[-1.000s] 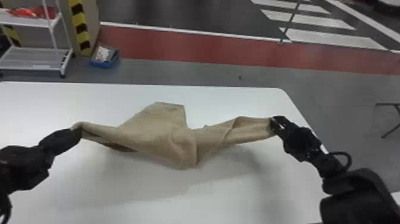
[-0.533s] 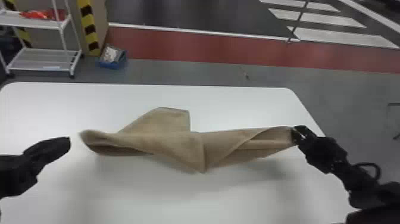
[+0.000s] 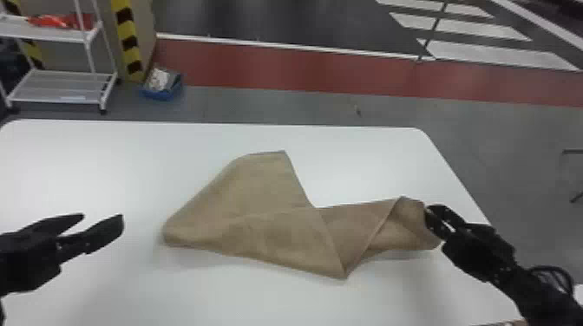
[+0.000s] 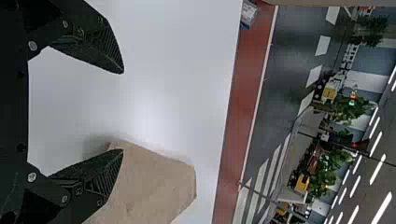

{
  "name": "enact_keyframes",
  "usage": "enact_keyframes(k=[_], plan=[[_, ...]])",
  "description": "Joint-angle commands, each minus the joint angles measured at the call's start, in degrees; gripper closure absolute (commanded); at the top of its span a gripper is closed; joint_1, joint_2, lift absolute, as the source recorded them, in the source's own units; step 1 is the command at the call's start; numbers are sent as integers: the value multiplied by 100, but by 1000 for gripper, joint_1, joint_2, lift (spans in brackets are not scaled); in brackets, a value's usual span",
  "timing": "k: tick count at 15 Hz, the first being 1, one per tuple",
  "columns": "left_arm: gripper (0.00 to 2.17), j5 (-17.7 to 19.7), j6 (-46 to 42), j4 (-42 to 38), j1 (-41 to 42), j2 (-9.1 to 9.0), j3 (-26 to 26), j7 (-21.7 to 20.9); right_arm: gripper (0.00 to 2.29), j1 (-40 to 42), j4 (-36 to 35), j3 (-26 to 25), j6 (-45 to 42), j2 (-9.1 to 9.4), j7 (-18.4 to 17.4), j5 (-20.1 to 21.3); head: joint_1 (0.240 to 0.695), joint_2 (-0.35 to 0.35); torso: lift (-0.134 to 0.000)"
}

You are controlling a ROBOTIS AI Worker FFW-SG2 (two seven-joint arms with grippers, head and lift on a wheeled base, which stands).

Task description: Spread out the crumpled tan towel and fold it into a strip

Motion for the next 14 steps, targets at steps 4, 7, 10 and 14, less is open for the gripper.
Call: enact_keyframes(k=[4, 7, 10, 14], plan=[[83, -327, -611, 916, -869, -15, -1317, 212, 1055, 481, -540, 59, 86, 286, 18, 26, 695, -267, -124], [83, -582, -1191, 1971, -1554, -15, -1704, 291, 1055, 709, -778, 68, 174, 427, 18, 114, 695, -304, -124], [144, -635, -1420, 2955, -2205, -15, -1888, 353, 1055, 823, -865, 94, 209, 541, 18, 220, 695, -313, -124], [208, -819, -2158, 4317, -2952, -15, -2117, 440, 1055, 929, -962, 182, 315, 673, 18, 334, 695, -313, -124]])
